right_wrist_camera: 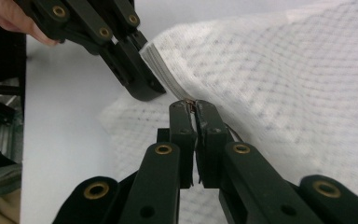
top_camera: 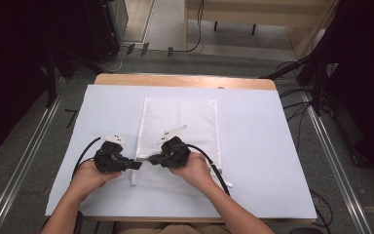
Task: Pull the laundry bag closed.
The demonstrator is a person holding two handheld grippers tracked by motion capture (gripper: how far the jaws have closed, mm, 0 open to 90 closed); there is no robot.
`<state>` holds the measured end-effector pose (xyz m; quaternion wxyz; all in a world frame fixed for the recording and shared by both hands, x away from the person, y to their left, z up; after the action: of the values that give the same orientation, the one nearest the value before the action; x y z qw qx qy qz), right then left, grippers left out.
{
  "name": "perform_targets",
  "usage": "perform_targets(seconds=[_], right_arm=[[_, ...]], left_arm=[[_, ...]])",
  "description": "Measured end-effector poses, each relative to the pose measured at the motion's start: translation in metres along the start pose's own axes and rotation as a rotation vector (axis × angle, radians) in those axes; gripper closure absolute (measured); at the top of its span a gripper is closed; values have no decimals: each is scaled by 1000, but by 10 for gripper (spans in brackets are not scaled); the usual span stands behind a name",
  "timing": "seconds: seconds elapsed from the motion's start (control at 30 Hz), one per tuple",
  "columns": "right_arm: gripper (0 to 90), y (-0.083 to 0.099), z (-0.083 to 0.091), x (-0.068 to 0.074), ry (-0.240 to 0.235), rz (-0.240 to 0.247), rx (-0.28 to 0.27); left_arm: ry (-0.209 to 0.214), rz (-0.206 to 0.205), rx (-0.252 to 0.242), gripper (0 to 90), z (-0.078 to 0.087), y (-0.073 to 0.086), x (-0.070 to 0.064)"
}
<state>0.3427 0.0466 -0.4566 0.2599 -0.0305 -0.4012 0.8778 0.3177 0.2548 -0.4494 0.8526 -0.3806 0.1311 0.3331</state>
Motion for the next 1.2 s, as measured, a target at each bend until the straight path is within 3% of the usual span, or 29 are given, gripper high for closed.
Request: perform_targets(seconds=[0.33,0.6,0.7,0.93,1.2], right_arm=[[883,6,5,-9,7,-5,17],[882,10,14,-14,9,6,2],[882,11,14,-17,1,-4,5],[882,13,20,-16,-2,25,19],[881,19,23,-27,-2,-8,15]], left_arm=[[-7,-2,-9,882,1,2,0],[15,-15,-30,879,1,1,-3],[13,2,-33,879,2,2,-2],[12,-11,-25,879,1,2,-3],[20,2,-23,879,0,2,-1]])
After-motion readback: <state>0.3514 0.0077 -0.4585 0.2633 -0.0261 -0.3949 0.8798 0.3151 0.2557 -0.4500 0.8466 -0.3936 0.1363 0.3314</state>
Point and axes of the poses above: each handheld gripper's, and its own axes: z roughly backward along the jaws, y roughly out of its underside, x roughly to its left, the point moved 2 cm from there along -z, roughly forward along the jaws, and after that the axes turned 11 degrees about y, right-handed, at the moved point
